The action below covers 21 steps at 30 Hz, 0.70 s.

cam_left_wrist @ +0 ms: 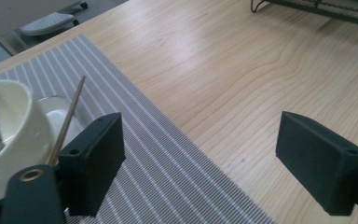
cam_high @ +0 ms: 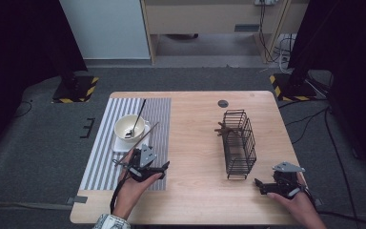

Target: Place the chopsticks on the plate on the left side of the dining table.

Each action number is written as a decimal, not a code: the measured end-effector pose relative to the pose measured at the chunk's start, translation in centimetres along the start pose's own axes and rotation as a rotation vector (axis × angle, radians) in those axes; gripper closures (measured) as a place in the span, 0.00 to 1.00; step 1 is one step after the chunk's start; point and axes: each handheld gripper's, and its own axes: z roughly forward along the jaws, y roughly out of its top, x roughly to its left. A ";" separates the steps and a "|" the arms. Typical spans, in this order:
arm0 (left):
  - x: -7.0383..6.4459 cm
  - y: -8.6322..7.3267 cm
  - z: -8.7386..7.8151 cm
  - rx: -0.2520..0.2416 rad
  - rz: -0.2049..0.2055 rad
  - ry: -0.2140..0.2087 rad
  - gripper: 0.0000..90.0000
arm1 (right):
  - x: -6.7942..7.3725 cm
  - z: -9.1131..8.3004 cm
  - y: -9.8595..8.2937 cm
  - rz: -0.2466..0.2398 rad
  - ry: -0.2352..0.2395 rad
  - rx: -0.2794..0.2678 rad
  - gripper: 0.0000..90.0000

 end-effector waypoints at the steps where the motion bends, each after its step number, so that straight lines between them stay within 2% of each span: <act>1: -0.3 0.2 0.2 -0.003 0.000 -0.011 0.18 | 0.0 0.0 0.0 0.000 0.000 0.000 0.00; 6: -1.3 1.1 0.9 -0.004 0.024 -0.036 0.21 | 0.0 0.0 0.0 0.000 0.000 0.000 0.00; 8: -1.6 1.3 1.2 -0.002 0.022 -0.041 0.21 | 0.0 0.0 0.0 0.000 0.000 0.000 0.00; 15: -2.0 2.4 2.1 -0.011 0.017 -0.065 0.25 | 0.0 0.0 0.0 -0.001 0.001 0.000 0.00; 21: -2.2 4.1 2.6 -0.035 0.020 -0.077 0.28 | 0.0 0.0 0.0 0.000 0.000 0.000 0.00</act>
